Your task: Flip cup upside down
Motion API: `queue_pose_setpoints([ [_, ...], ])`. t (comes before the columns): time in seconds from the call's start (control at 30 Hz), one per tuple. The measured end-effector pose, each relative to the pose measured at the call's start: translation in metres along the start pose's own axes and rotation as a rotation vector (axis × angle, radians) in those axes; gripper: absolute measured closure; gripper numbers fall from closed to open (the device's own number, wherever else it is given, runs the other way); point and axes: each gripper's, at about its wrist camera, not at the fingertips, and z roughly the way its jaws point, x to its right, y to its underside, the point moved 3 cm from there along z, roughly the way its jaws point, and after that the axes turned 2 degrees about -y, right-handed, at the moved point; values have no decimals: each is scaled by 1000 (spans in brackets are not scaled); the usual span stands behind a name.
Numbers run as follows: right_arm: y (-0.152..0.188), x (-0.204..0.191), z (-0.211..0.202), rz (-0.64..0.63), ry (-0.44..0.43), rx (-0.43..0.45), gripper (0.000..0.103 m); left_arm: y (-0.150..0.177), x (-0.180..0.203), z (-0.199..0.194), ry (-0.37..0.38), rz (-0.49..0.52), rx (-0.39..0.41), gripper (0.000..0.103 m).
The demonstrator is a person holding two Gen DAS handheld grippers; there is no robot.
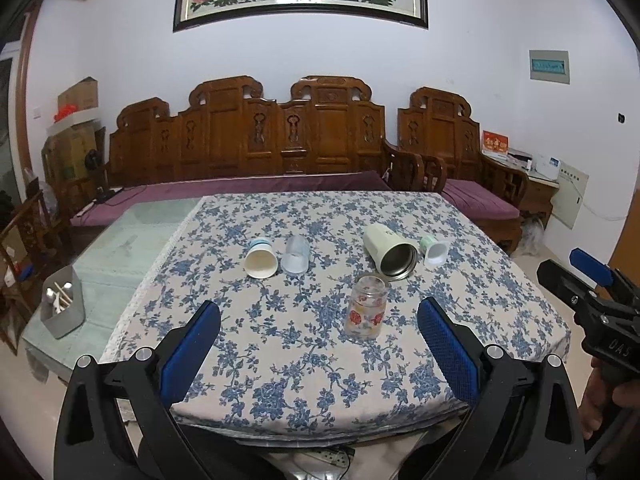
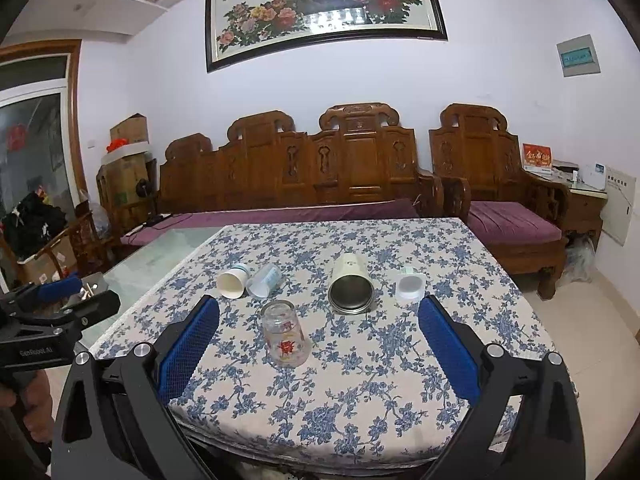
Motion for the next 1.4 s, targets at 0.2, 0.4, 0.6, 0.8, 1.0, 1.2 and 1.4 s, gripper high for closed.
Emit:
queue_pose_setpoints([
  [0.2, 2, -3, 1, -5, 4, -1, 3, -1, 0, -3, -6, -1, 11, 8],
  [0.4, 2, -3, 1, -7, 4, -1, 3, -1, 0, -6, -6, 5, 17, 8],
  [0.6, 2, -5, 1, -6, 2, 0, 3, -1, 1, -7, -3, 2, 17, 8],
  [0.8, 1, -5, 1, -7, 2, 5, 3, -2, 1, -8, -5, 4, 21, 8],
  [1.0, 0, -5, 0, -7, 2, 7, 3, -2, 1, -8, -6, 2, 20, 8],
  [1.2, -1, -6, -1, -5, 0, 8, 3, -2, 1, -9, -7, 3, 22, 8],
  [1.4, -2, -6, -1, -5, 2, 9, 3, -2, 1, -9, -6, 2, 24, 8],
])
